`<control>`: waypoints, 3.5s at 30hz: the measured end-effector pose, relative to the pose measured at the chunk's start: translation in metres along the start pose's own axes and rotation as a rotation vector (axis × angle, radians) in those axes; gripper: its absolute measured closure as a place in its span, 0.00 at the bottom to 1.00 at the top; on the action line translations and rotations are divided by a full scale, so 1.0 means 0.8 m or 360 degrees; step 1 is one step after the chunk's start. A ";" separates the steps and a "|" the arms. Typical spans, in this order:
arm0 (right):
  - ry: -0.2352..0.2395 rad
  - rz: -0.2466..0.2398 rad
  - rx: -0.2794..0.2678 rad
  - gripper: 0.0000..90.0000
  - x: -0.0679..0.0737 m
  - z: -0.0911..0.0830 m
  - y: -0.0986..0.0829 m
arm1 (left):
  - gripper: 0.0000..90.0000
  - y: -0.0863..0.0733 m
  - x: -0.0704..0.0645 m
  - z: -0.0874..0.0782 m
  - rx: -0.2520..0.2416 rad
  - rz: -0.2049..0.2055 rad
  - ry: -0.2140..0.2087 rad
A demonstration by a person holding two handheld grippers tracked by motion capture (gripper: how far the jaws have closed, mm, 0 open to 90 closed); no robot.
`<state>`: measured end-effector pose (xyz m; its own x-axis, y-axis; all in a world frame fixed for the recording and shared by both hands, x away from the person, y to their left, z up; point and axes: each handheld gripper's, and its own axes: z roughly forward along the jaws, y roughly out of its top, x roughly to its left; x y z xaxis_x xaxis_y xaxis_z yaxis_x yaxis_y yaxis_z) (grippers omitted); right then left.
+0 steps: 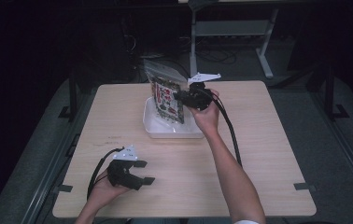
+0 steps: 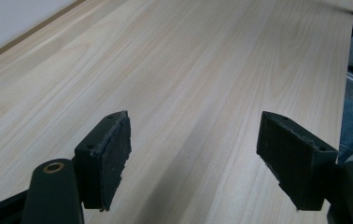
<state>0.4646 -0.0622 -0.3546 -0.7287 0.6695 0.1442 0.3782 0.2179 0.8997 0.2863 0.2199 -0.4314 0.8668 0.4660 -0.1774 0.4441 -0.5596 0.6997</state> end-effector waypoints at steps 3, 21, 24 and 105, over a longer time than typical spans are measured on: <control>0.0005 -0.0005 0.0018 0.83 -0.002 -0.001 -0.001 | 0.28 0.000 0.001 0.001 0.0013 0.0004 -0.0001; 0.0016 0.0022 0.0055 0.83 -0.011 -0.005 -0.008 | 0.28 -0.002 0.004 -0.002 0.0004 -0.0020 0.0018; 0.0019 0.0031 0.0045 0.83 -0.012 -0.005 -0.009 | 0.28 -0.002 0.004 -0.001 0.0003 -0.0020 0.0020; 0.0218 0.0246 0.0146 0.40 0.000 -0.177 -0.129 | 0.26 0.002 -0.002 0.006 0.0051 0.0023 0.0031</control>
<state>0.3448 -0.1852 -0.3889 -0.7264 0.5987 0.3375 0.5370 0.1879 0.8224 0.2870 0.2151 -0.4334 0.8686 0.4710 -0.1539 0.4391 -0.5878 0.6795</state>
